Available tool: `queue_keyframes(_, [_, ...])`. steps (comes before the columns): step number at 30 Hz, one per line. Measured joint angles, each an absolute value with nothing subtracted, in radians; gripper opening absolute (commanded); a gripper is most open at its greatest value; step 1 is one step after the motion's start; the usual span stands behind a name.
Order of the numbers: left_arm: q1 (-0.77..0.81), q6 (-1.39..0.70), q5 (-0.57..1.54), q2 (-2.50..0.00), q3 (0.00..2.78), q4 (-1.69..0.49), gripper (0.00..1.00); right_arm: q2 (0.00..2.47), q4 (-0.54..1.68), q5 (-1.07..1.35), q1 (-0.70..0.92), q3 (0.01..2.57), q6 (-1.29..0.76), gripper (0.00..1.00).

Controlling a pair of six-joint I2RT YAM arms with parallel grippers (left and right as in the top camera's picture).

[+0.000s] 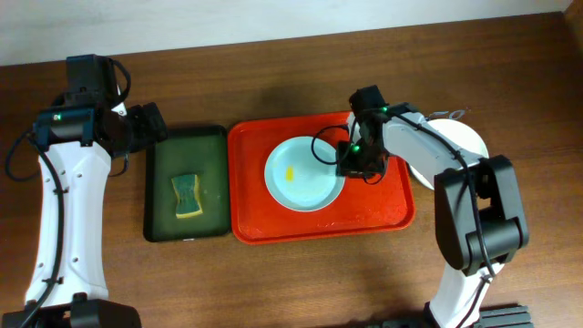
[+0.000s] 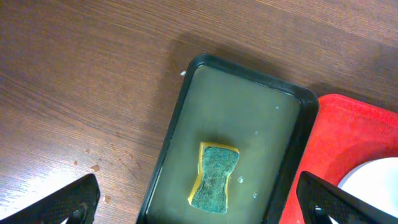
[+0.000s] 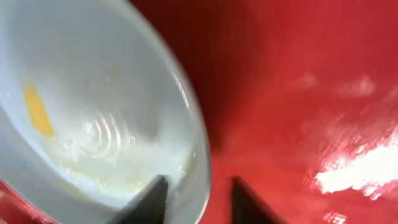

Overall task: Clean dirty plates on tray and stack at the side
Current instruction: 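Lower the left gripper to the sponge on the green tray and grasp it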

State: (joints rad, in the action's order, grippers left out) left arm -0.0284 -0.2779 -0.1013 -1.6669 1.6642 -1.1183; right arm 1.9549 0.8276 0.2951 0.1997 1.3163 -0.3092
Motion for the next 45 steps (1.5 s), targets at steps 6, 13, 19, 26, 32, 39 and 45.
queue_keyframes(6, [-0.028, -0.278, -0.101, -1.667, 1.664, -1.118, 0.99, 1.955, 0.789, 0.266, 0.2, 1.316, -0.275, 0.36])
queue_keyframes(13, [-0.028, -0.278, -0.101, -1.667, 1.664, -1.118, 0.99, 1.955, 0.838, 0.262, 0.2, 1.316, -0.269, 0.37])
queue_keyframes(19, [-0.028, -0.283, -0.055, -1.667, 1.663, -1.082, 0.99, 1.955, 0.827, 0.259, 0.2, 1.316, -0.268, 0.37])
queue_keyframes(26, [0.041, -0.287, 0.065, -1.667, 1.491, -1.187, 0.99, 1.955, 0.825, 0.259, 0.2, 1.316, -0.265, 0.37])
queue_keyframes(32, [0.077, -0.259, 0.048, -1.67, 1.255, -0.995, 0.56, 1.955, 0.823, 0.259, 0.2, 1.316, -0.265, 0.37])
queue_keyframes(39, [0.078, -0.246, -0.043, -1.682, 1.142, -0.836, 0.57, 1.955, 0.823, 0.259, 0.2, 1.316, -0.265, 0.37])
queue_keyframes(45, [0.077, -0.23, -0.06, -1.782, 1.142, -0.742, 0.5, 1.955, 0.823, 0.259, 0.2, 1.316, -0.266, 0.37])
